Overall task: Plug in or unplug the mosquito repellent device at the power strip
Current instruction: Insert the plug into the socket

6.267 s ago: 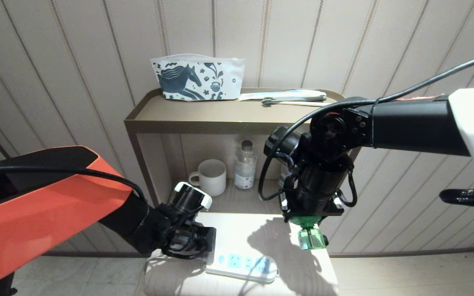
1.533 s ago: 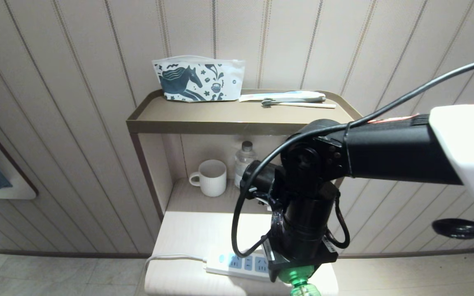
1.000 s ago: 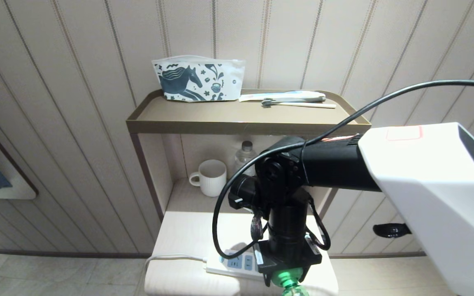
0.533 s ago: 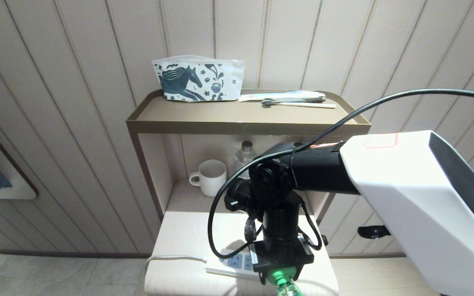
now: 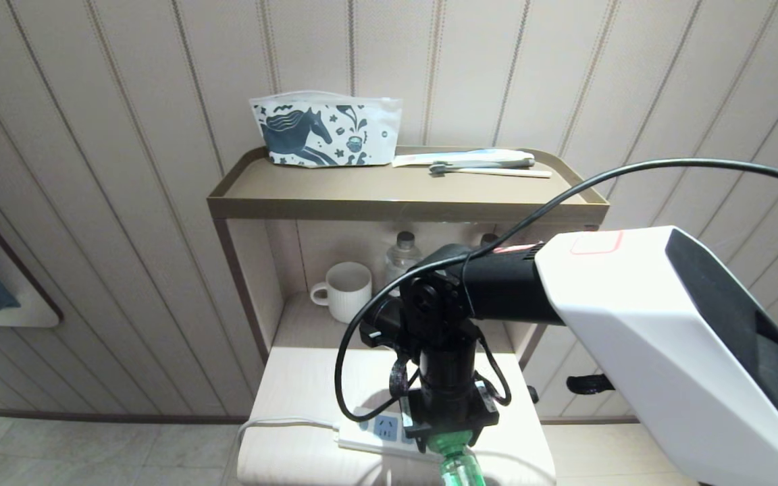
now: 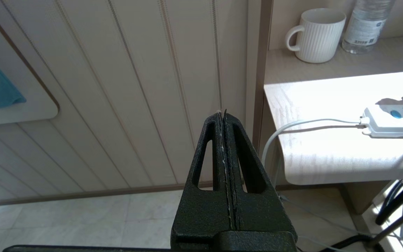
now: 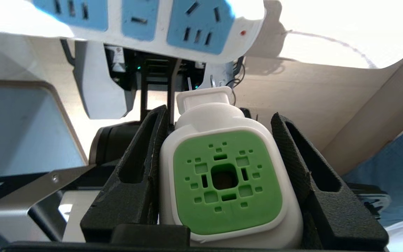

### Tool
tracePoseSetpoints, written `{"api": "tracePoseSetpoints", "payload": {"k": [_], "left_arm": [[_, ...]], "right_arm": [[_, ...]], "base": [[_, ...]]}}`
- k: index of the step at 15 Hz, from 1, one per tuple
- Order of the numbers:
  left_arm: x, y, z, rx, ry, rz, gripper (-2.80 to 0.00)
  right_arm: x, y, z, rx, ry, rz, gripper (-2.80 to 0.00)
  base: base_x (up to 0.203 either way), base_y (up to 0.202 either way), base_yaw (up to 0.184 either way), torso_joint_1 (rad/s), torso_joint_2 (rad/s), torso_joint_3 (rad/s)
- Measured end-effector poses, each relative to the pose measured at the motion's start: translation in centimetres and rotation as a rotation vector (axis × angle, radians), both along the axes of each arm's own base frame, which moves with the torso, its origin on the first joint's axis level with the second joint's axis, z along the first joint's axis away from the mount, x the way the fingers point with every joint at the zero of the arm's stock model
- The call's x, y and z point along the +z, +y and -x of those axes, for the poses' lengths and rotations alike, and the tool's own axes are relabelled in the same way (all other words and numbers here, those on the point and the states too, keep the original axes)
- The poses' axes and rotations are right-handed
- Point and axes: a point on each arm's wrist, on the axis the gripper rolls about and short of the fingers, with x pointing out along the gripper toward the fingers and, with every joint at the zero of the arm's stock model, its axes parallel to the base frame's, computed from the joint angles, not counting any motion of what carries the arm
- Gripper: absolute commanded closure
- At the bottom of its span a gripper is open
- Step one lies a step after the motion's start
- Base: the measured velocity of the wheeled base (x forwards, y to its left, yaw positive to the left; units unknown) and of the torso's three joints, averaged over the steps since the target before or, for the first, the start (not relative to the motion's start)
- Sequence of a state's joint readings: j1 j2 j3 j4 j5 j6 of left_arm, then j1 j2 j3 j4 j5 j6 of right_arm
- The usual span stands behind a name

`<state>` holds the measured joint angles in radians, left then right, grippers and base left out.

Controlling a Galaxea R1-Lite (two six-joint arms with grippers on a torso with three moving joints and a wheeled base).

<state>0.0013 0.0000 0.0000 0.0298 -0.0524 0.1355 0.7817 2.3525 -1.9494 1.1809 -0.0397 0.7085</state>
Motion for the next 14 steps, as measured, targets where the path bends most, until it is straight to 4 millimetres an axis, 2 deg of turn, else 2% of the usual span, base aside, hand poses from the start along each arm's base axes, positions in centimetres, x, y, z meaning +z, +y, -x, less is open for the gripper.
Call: {"api": "tracePoseSetpoints", "payload": {"k": [14], "left_arm": [[0.01,0.0,0.0,-0.001,-0.001,0.0,0.0]], "right_arm": [[-0.89,0.23,-0.92,-0.039,-0.029,-0.019,0.0]], "base": [[0.0,0.0,0.0,0.0,0.0,0.0]]}}
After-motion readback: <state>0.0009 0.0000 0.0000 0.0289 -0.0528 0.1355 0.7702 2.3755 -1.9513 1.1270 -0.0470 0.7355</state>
